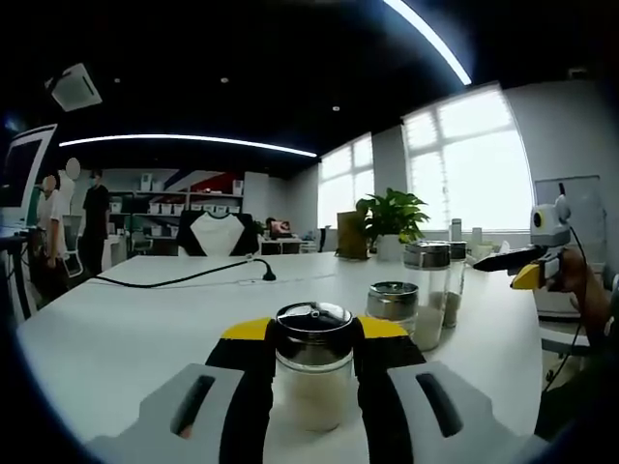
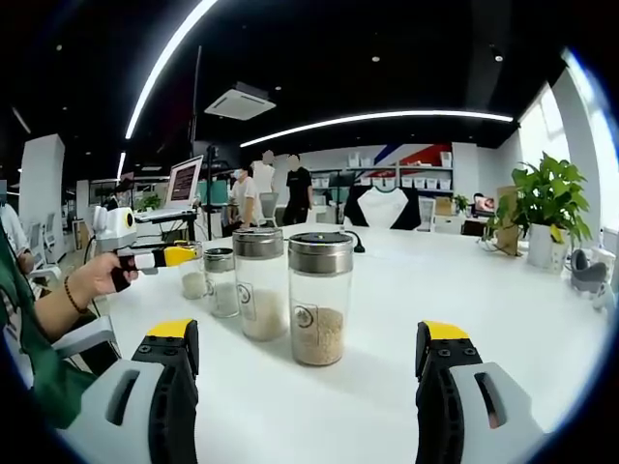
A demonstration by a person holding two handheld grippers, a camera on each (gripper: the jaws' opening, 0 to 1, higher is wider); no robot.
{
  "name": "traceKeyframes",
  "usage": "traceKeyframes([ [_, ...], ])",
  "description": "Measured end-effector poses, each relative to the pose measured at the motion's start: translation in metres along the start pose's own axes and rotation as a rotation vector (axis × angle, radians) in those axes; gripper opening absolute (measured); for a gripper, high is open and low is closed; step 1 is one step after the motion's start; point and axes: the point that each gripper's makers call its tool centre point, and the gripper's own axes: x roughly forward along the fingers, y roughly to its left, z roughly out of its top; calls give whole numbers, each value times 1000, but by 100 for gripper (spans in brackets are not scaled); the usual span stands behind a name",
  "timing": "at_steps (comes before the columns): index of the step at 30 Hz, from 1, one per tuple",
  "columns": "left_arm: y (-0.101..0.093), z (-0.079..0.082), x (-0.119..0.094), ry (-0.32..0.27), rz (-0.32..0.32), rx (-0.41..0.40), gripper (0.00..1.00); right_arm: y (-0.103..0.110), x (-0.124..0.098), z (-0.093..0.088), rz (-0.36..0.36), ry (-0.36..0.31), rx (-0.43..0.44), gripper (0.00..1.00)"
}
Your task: Rotate the seasoning bottle until the label or dispensing opening points toward the visible target arrow and the bottle remains upright within the marked orientation range
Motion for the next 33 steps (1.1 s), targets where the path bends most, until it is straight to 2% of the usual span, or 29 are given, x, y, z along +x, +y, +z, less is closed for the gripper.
traceKeyframes([
  [6, 1, 0, 1, 2, -9, -4, 33, -1, -1, 1, -3, -4, 0, 95],
  [9, 1, 0, 0, -19, -18, 5, 33, -2, -1, 0, -3, -3, 1, 95],
  [10, 2, -1, 0, -16, -25, -71, 34, -2, -2, 0, -4, -1, 2, 95],
  [11, 5, -5, -1, 12, -16, -108, 42, -3, -2, 0, -5, 0, 3, 95],
  [13, 12, -4, 0, 18, -29, -59, 60, -4, -3, 1, -8, -4, 3, 95],
  [14, 18, 0, -1, 11, -31, -46, 64, -4, -4, 2, -10, -6, 2, 95],
  [15, 18, 3, -3, 7, -54, -40, 62, -5, -4, 2, -11, -6, 2, 95],
  [18, 6, 19, -6, -15, -216, -45, 56, -6, -4, 2, -15, -6, 5, 95],
  [19, 5, 21, -7, -9, -248, -45, 55, -6, -4, 1, -16, -4, 6, 95],
  [21, 7, 24, -7, 21, -302, -22, 52, -5, -4, 1, -13, -3, 5, 95],
  [22, 13, 26, -6, 25, -289, -17, 53, -4, -4, 1, -11, -4, 3, 95],
  [24, 19, 30, -4, 17, -321, 23, 54, -2, -4, 2, -9, -6, 1, 95],
  [25, 16, 30, -5, 21, -381, 7, 54, -2, -4, 2, -8, -6, 1, 95],
  [28, 10, 28, -6, 29, -503, -21, 54, -3, -4, 1, -11, -2, 1, 95],
  [31, 14, 23, -2, 39, -538, 40, 54, -4, -5, 2, -16, -3, 3, 95],
  [33, 13, 15, 0, 76, -555, 61, 54, -4, -5, 2, -17, -6, 2, 95],
])
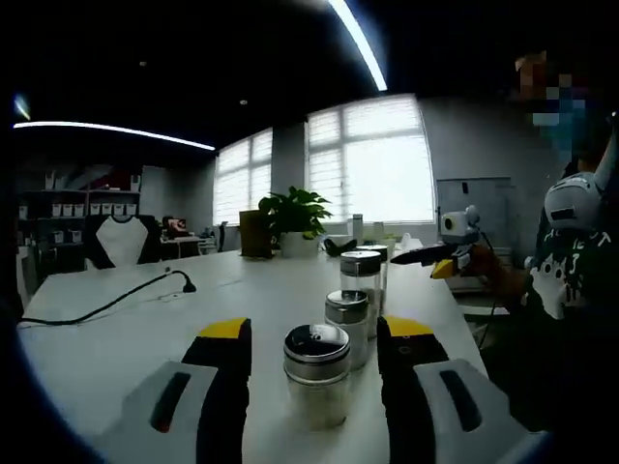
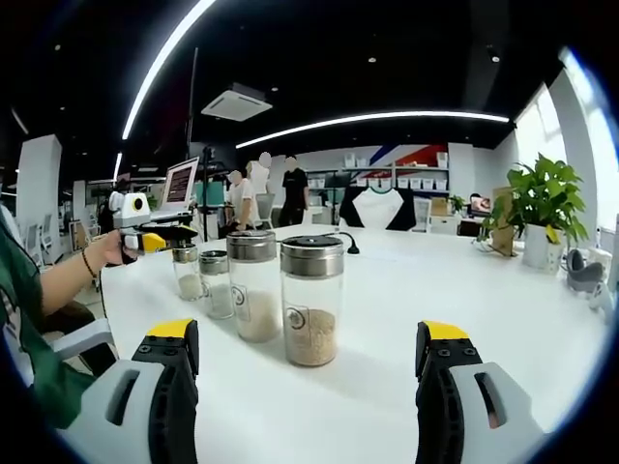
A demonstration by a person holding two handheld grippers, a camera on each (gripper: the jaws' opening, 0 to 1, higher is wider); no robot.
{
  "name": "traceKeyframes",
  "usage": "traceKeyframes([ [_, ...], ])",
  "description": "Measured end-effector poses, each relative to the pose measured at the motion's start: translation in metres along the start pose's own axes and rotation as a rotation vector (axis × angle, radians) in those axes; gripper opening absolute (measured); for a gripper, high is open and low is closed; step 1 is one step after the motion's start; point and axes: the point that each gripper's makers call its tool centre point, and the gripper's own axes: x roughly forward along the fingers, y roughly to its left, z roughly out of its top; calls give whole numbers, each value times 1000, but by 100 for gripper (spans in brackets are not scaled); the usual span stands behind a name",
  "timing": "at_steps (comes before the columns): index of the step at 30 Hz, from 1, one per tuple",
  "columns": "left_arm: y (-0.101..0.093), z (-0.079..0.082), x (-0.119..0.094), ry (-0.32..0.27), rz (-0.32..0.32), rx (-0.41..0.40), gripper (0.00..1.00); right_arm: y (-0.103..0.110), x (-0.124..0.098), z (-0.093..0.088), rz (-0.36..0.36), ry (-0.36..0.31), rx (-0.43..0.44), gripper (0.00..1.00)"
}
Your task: Rotate the seasoning bottle until the label or dispensing opening points toward the visible target arrow and the bottle remains upright within the marked orientation range
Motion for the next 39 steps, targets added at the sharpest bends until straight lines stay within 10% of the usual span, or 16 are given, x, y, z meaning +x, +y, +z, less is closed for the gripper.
traceKeyframes([
  [12, -3, -5, 7, 9, -152, -45, 53, -1, 1, 0, 0, 3, 0, 95],
  [39, -21, -17, 13, 48, -228, -43, 32, -5, 0, 2, -5, -3, 2, 95],
])
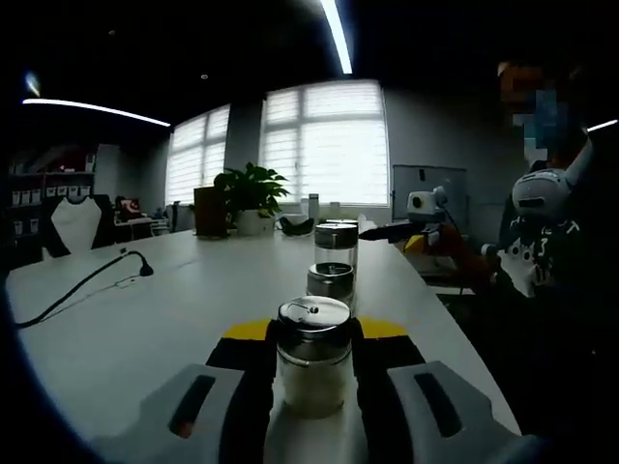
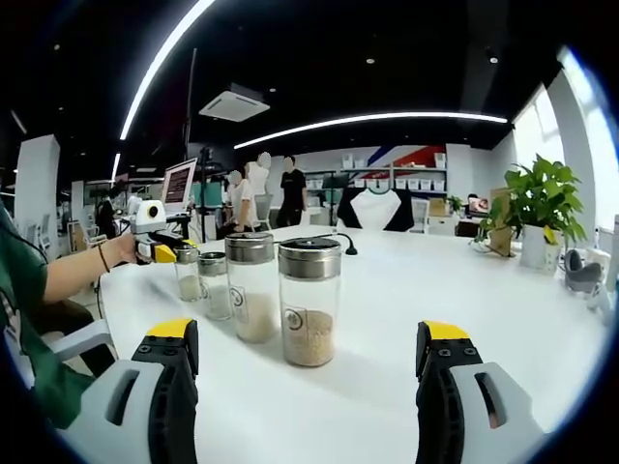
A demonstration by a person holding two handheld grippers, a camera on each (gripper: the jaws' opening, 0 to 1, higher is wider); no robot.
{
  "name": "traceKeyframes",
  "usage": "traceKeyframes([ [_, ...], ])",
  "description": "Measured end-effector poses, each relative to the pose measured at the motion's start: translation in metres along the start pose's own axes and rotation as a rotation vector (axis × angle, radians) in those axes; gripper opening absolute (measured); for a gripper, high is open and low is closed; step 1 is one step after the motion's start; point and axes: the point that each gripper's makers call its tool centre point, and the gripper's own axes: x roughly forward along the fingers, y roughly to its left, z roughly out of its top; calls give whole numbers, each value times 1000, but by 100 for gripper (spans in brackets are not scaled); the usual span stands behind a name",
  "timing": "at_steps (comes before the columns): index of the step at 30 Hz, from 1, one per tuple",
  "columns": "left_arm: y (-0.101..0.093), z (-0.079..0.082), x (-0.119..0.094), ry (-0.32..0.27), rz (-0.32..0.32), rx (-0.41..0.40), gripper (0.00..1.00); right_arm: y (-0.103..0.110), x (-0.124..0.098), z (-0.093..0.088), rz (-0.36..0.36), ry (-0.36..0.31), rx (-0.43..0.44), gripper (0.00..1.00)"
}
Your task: Rotate the seasoning bottle until the label or dispensing opening points toward the visible target arrow and the bottle remains upright within the marked orientation range
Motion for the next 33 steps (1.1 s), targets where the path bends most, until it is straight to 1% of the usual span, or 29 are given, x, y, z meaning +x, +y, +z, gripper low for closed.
traceKeyframes([
  [5, -1, 0, 0, 4, 10, -17, 32, 0, 0, 0, 1, 1, -1, 95],
  [8, 3, -1, -1, -5, 14, -23, 32, 0, 1, 0, 1, 2, -2, 95],
  [11, 1, -1, 1, -12, 22, -22, 32, 0, 1, 0, 2, 1, -2, 95],
  [16, 6, -2, -1, -15, 36, -33, 32, -1, 0, 0, 1, 3, -2, 95],
  [23, 10, -2, -2, -28, 70, -43, 32, -4, 0, 1, -5, 1, 0, 95],
  [29, 13, -2, -3, -38, 107, -30, 31, -4, 0, 0, -1, 2, -1, 95],
  [33, 13, -2, -3, -41, 151, -23, 31, -5, 0, 1, -4, 1, -1, 95],
])
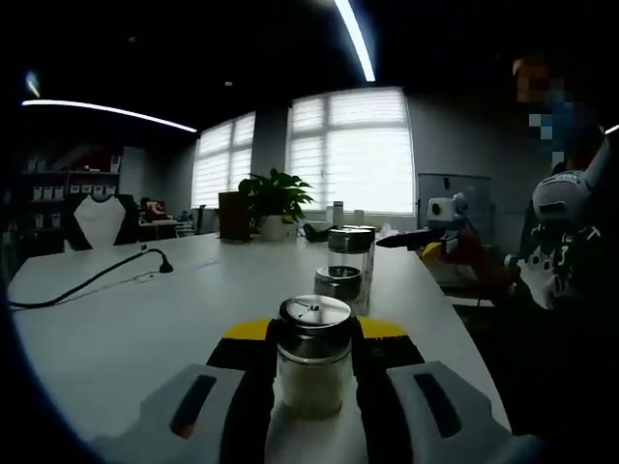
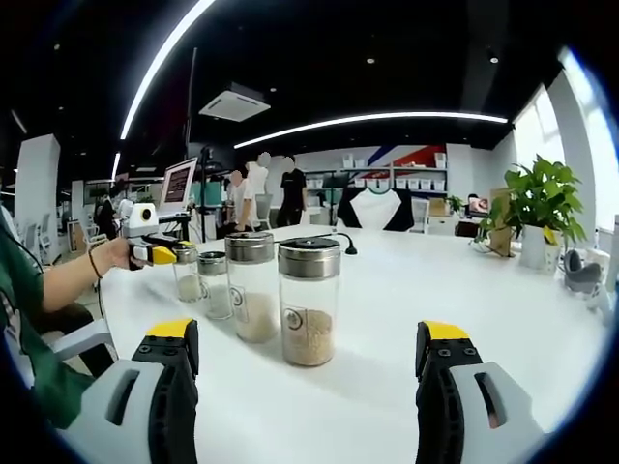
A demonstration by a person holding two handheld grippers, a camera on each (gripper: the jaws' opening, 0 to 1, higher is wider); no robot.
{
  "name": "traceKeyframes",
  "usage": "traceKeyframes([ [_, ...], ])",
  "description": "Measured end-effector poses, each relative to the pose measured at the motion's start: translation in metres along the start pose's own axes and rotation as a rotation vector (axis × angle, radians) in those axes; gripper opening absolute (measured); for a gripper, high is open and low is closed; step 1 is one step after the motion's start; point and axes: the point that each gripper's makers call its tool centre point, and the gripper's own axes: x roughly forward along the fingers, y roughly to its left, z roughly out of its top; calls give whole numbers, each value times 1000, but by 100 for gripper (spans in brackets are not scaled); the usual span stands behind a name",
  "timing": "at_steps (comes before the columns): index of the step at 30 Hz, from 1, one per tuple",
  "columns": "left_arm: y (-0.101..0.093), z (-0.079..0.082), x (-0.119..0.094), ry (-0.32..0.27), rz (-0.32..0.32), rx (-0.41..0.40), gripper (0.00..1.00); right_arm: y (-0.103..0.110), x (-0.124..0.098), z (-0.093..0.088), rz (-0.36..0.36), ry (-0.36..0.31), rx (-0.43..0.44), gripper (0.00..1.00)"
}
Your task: Rotate the seasoning bottle until the label or dispensing opening points toward the visible target arrow and the bottle remains upright within the marked orientation range
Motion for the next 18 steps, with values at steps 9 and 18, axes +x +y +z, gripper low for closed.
traceKeyframes([
  [9, -2, 0, 0, -7, 76, 5, 31, 2, -1, 0, 2, -1, -2, 95],
  [18, -4, 0, -1, 8, 153, -2, 31, 3, -2, -1, 2, 1, 0, 95],
])
